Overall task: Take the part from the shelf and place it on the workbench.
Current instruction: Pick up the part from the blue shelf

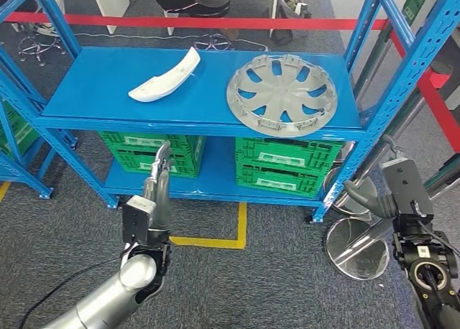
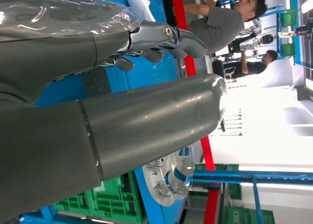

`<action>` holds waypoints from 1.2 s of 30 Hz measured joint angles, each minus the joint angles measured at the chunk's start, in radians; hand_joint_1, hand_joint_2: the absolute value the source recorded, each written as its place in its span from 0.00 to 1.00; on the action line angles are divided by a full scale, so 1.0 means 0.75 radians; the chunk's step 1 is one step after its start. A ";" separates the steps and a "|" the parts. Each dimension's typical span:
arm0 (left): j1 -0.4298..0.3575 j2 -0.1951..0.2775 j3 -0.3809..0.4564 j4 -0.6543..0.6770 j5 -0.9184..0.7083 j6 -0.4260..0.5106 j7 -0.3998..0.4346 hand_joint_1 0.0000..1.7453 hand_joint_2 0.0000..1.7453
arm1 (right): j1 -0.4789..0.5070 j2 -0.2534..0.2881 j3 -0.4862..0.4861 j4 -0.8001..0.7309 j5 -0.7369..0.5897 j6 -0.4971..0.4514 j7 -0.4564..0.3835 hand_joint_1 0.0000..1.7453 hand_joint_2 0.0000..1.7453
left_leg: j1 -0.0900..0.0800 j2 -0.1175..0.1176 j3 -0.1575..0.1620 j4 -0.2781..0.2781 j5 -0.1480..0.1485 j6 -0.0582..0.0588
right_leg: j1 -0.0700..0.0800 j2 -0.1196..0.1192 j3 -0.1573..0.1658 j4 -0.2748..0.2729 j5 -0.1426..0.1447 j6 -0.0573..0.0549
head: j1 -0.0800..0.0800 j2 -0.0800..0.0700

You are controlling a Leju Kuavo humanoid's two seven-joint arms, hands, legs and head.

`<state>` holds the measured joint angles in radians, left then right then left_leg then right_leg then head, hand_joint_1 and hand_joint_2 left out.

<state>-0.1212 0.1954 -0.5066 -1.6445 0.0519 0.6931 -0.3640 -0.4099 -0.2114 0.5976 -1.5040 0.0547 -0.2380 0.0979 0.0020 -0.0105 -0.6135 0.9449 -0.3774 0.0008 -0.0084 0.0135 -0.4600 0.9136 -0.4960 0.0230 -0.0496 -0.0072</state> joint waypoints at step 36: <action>0.018 0.021 0.004 -0.038 -0.030 0.006 0.028 0.00 0.00 | -0.112 -0.057 0.087 0.131 -0.059 0.037 0.026 0.00 1.00 | -0.016 0.013 0.009 -0.033 0.024 0.043 | -0.014 -0.003 -0.028 0.187 -0.053 0.021 | -0.027 0.000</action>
<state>-0.1075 0.2113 -0.5037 -1.6728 0.0292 0.6973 -0.3430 -0.4938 -0.2544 0.6630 -1.4056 0.0105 -0.2105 0.1176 -0.0101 -0.0006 -0.6069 0.9203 -0.3595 0.0329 -0.0188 0.0116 -0.4811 1.0538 -0.5355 0.0390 -0.0702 -0.0072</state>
